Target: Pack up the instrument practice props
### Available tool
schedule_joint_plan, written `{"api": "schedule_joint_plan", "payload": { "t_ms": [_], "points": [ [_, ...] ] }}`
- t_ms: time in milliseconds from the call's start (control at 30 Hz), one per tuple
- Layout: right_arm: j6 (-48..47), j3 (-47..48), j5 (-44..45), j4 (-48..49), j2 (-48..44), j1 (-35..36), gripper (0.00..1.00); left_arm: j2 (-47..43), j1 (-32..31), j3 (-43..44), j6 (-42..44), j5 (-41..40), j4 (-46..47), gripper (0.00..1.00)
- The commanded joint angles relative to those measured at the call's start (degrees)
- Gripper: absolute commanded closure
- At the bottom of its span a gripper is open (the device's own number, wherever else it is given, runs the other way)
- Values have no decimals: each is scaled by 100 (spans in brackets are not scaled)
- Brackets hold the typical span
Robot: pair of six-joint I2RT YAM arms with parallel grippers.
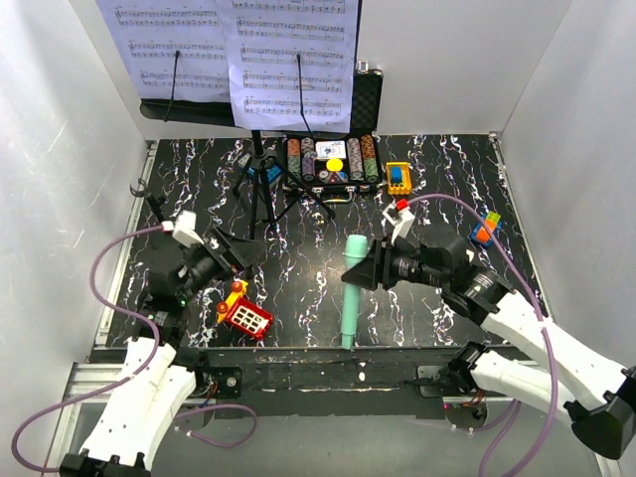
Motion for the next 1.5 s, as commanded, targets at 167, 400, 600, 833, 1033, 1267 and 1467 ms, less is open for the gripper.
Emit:
{"api": "schedule_joint_plan", "payload": {
  "t_ms": [167, 400, 600, 833, 1033, 1267, 1467],
  "points": [
    [1031, 387, -2052, 1933, 973, -429, 99, 227, -992, -1445, -2304, 1064, 3999, 2],
    [1162, 817, -2087, 1872, 1728, -420, 99, 1783, -1413, -1350, -2722, 2330, 5630, 2],
    [1479, 949, -1973, 2179, 2019, -403, 99, 1486, -2679, -804, -1051, 1576, 4047, 2],
    [1497, 1152, -1797, 2153, 2247, -166, 99, 1757, -2821, -1067, -1051, 1829, 4872, 2],
    [1567, 1327, -1823, 2188, 2380, -7, 99, 1864, -2847, -1252, -971, 1830, 5057, 31],
    [1479, 1293, -1850, 2109, 2292, 2, 99, 1495, -2838, -1358, -910, 1478, 4961, 78],
    [1269, 1275, -1631, 1567, 2073, 2, 44, 1407, -2838, -1173, -726, 1330, 4278, 100]
  ]
}}
